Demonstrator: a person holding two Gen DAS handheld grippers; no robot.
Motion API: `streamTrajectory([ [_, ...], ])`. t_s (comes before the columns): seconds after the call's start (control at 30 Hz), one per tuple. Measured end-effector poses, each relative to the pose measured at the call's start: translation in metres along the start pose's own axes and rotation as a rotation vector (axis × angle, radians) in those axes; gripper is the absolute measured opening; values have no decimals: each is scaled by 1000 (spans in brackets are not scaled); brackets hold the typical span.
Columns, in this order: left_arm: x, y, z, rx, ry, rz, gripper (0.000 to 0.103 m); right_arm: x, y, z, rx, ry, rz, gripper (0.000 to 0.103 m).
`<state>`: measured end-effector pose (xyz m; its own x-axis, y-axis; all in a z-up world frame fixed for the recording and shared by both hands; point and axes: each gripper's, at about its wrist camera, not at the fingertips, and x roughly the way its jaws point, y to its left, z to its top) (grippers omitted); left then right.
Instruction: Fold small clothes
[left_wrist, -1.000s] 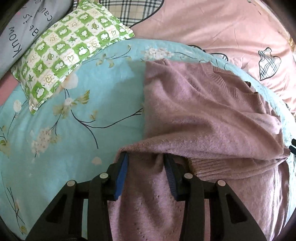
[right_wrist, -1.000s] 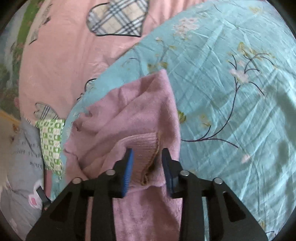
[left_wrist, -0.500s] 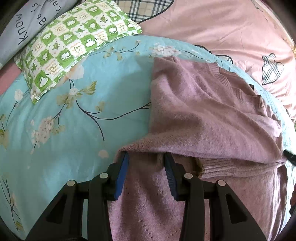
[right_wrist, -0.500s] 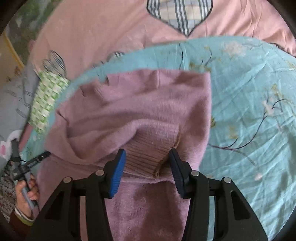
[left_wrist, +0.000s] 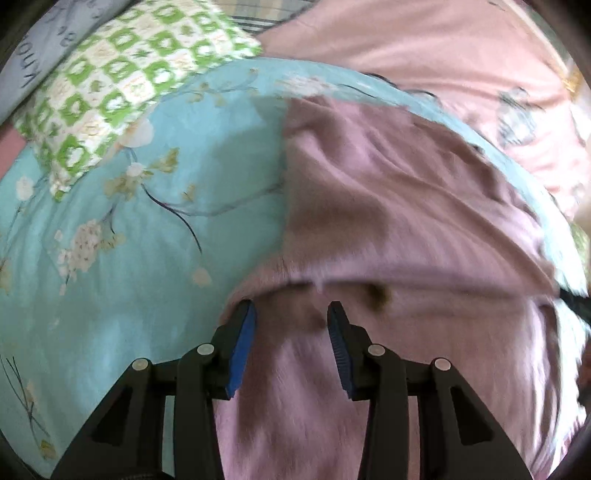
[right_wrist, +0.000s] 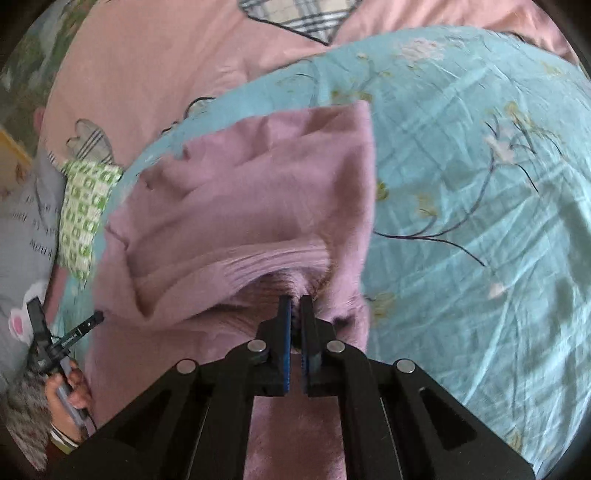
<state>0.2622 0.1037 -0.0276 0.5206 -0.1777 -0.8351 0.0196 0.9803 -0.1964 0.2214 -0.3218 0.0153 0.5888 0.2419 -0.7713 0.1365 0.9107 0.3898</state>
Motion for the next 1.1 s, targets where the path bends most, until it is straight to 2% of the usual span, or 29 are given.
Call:
streamTrajectory([
  [0.07, -17, 0, -2, 20, 0, -91, 45, -3, 5, 0, -13, -13, 10, 5],
  [0.1, -27, 1, 1, 31, -13, -116, 51, -4, 7, 0, -19, -21, 15, 5],
  [0.13, -35, 1, 8, 40, -31, -116, 63, -5, 9, 1, -27, -26, 22, 5],
  [0.2, -43, 4, 30, 33, -64, -92, 77, -5, 9, -1, -38, -29, 32, 5],
  [0.3, -19, 13, 81, 11, -52, -96, 79, -5, 5, -3, -28, -23, 43, 5],
  [0.43, 46, 24, 133, -44, 60, -92, 76, -4, 4, -7, -5, -16, 61, 5],
  [0.57, 87, 27, 161, -60, 105, -121, 76, -6, 5, -11, -3, -12, 68, 5],
  [0.6, 95, 25, 165, -51, 108, -112, 74, -6, 6, -10, -6, -11, 69, 5],
  [0.67, 106, 19, 168, -19, 98, -97, 51, -6, 6, -10, -10, -8, 73, 5],
  [0.7, 107, 15, 168, -1, 86, -118, 15, -6, 6, -9, -11, -7, 75, 5],
  [0.73, 105, 15, 170, -8, 70, -123, 10, -6, 6, -9, -13, -8, 77, 5],
  [0.77, 100, 14, 173, -15, 48, -109, 8, -7, 6, -8, -17, -11, 79, 5],
  [0.87, 68, 15, 187, -36, -82, -98, 7, -14, 10, -4, -38, -50, 77, 5],
  [0.93, 61, 20, 200, -50, -140, -55, 6, -21, 10, 1, -37, -90, 89, 5],
  [1.0, 73, 24, 206, -54, -129, 39, 0, -18, 6, 7, -20, -91, 75, 5],
  [1.07, 92, 34, 205, -65, -104, 147, 0, -7, -3, 10, 21, -70, 54, 5],
  [1.1, 96, 39, 204, -77, -92, 169, 0, -2, -6, 10, 42, -54, 51, 5],
])
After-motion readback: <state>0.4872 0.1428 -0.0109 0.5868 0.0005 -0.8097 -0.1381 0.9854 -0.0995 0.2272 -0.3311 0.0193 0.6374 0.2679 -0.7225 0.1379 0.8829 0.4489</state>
